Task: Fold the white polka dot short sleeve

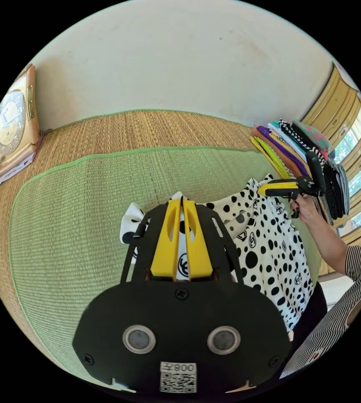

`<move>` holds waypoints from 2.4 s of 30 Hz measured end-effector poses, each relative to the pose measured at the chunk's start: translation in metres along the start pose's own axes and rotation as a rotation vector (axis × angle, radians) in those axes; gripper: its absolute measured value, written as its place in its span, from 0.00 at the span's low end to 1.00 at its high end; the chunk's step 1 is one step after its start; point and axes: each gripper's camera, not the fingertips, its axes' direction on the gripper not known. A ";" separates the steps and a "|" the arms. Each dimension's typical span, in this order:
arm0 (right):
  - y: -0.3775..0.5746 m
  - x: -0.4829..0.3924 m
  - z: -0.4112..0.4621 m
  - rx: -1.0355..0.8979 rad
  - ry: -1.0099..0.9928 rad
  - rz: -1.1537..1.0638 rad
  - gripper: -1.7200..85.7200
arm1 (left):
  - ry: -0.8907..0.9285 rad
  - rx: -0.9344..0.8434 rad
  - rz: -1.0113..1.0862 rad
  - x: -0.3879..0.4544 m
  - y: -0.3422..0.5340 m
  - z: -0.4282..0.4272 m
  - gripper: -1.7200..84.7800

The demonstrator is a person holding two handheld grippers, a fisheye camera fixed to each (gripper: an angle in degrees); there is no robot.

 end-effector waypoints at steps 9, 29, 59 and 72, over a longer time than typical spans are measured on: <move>0.026 0.010 -0.025 0.082 -0.014 0.058 0.02 | 0.095 0.062 -0.040 -0.029 0.024 -0.005 0.04; 0.131 0.019 -0.083 0.157 -0.015 0.235 0.06 | 0.141 0.088 -0.166 -0.077 0.149 -0.061 0.09; 0.169 -0.030 -0.084 -0.032 0.075 0.233 0.02 | 0.120 0.019 -0.387 -0.127 0.260 -0.095 0.03; 0.135 -0.046 -0.085 0.033 0.066 0.207 0.10 | 0.131 0.111 -0.387 -0.134 0.261 -0.098 0.10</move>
